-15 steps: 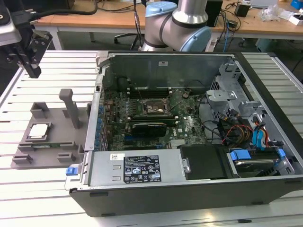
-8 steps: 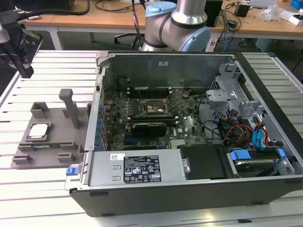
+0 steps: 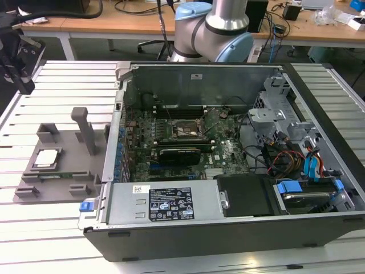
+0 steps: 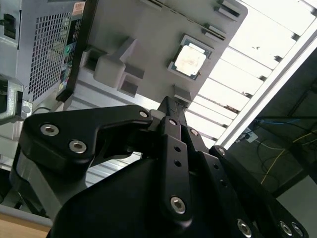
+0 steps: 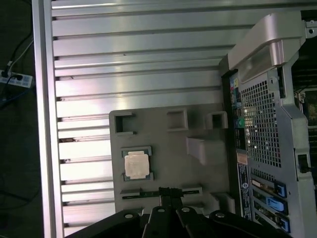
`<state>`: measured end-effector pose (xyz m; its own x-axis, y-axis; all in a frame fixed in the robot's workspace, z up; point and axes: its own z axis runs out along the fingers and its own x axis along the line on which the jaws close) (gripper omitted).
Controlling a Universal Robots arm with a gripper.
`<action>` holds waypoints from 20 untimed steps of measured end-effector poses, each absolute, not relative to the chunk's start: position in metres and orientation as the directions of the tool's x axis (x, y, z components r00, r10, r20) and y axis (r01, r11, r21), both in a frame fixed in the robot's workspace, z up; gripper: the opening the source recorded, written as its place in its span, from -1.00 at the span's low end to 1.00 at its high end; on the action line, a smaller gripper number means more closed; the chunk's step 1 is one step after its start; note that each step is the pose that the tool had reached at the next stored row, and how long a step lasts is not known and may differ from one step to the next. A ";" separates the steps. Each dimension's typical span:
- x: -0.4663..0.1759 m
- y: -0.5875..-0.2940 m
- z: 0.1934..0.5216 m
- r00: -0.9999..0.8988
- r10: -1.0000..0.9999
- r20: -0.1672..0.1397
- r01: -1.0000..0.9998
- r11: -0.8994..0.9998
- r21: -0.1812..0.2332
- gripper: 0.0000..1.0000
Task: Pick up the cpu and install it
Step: 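Reach for the cpu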
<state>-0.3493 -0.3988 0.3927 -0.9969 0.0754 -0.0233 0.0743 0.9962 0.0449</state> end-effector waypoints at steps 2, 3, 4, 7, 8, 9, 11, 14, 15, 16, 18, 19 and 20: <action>-0.351 -0.399 0.393 -0.997 0.075 -0.023 0.074 0.996 0.045 -0.79; -0.351 -0.399 0.393 -0.997 0.075 -0.023 0.074 0.996 0.045 -0.79; -0.351 -0.399 0.393 -0.997 0.075 -0.023 0.074 0.996 0.045 -0.79; -0.354 -0.399 0.393 -0.997 0.075 -0.023 0.074 0.996 0.045 -0.79; -0.358 -0.399 0.393 -0.997 0.075 -0.023 0.074 0.996 0.045 -0.79; -0.359 -0.399 0.393 -0.997 0.075 -0.023 0.074 0.996 0.045 -0.79; -0.363 -0.399 0.393 -0.997 0.075 -0.023 0.074 0.996 0.045 -0.79; -0.371 -0.399 0.393 -0.997 0.075 -0.023 0.074 0.996 0.045 -0.79; -0.373 -0.399 0.393 -0.997 0.075 -0.023 0.074 0.996 0.045 -0.79; -0.376 -0.399 0.393 -0.997 0.075 -0.023 0.074 0.996 0.045 -0.79; -0.380 -0.399 0.393 -0.997 0.075 -0.023 0.074 0.996 0.045 -0.79; -0.382 -0.399 0.393 -0.997 0.075 -0.023 0.074 0.996 0.045 -0.79; -0.385 -0.399 0.393 -0.997 0.075 -0.023 0.074 0.996 0.045 -0.79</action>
